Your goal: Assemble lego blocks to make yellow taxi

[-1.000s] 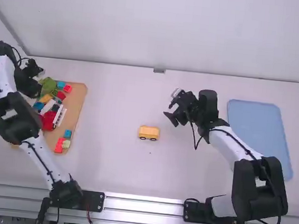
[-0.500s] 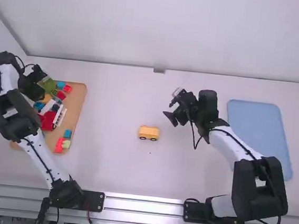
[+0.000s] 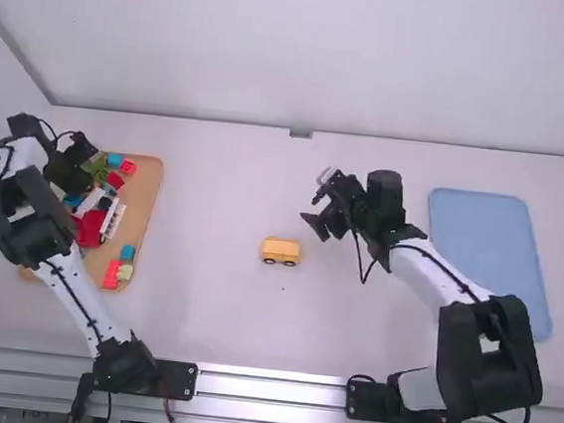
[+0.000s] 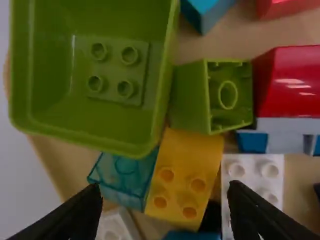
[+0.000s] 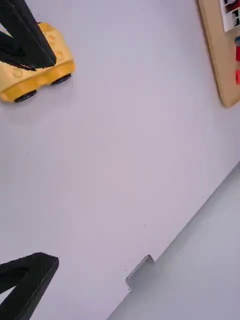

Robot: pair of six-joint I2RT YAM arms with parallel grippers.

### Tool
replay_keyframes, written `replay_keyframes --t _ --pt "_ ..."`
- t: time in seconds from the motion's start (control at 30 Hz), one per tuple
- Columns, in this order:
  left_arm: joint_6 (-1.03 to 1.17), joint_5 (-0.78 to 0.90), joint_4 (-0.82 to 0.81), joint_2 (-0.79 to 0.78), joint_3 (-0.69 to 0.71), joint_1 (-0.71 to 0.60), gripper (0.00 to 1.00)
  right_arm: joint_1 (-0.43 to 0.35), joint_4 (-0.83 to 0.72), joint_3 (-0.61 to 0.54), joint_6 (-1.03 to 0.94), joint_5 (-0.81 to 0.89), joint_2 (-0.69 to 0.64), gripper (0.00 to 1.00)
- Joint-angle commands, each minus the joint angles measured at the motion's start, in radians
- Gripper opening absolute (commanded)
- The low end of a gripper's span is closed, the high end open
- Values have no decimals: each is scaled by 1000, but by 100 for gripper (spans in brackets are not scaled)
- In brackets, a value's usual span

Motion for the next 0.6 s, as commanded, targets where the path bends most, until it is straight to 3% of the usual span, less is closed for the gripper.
replay_keyframes --t 0.0,0.57 --pt "-7 19 3 26 -17 5 66 -2 -1 -5 14 -6 8 98" --pt "-8 40 -7 63 -17 0 60 -5 4 -5 32 -10 8 98"
